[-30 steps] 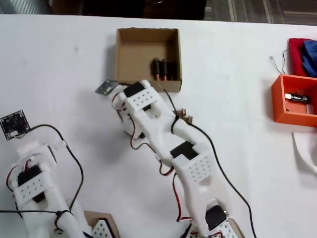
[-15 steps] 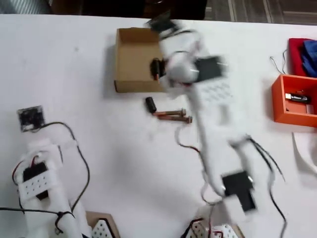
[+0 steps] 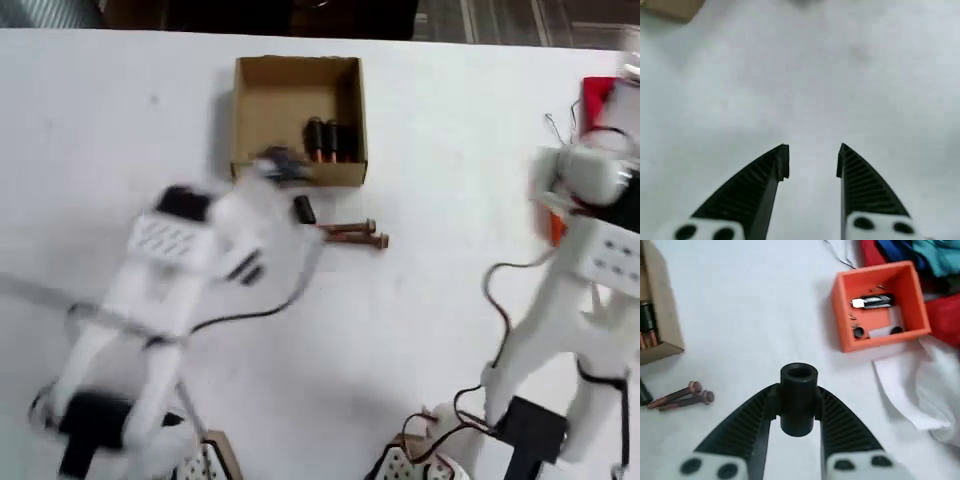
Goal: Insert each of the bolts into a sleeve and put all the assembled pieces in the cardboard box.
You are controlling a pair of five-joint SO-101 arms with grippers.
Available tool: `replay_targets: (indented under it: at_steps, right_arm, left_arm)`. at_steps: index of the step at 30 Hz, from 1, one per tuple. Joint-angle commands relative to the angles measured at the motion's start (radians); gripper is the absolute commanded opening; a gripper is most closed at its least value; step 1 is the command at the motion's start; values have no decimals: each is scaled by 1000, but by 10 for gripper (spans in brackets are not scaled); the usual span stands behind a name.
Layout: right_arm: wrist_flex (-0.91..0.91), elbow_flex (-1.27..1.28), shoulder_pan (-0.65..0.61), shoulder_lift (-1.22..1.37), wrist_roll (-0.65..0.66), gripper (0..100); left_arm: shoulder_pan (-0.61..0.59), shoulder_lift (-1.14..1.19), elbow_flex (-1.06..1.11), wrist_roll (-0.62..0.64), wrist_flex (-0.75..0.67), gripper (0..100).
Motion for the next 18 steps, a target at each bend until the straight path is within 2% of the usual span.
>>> replay_targets:
  at_steps: [1,7,10,18]
  right_arm:
    - [27,-17,136,-81,-5,22]
    - [25,123,234,-163,100,22]
    - [24,199,263,-202,124,22]
    - [24,287,292,-321,126,22]
  left_arm:
    - [86,253,-309,2,35,183]
    - [176,555,-668,-6,138,184]
    - [230,669,-835,-57,203,184]
    - [331,924,-1118,-72,212,184]
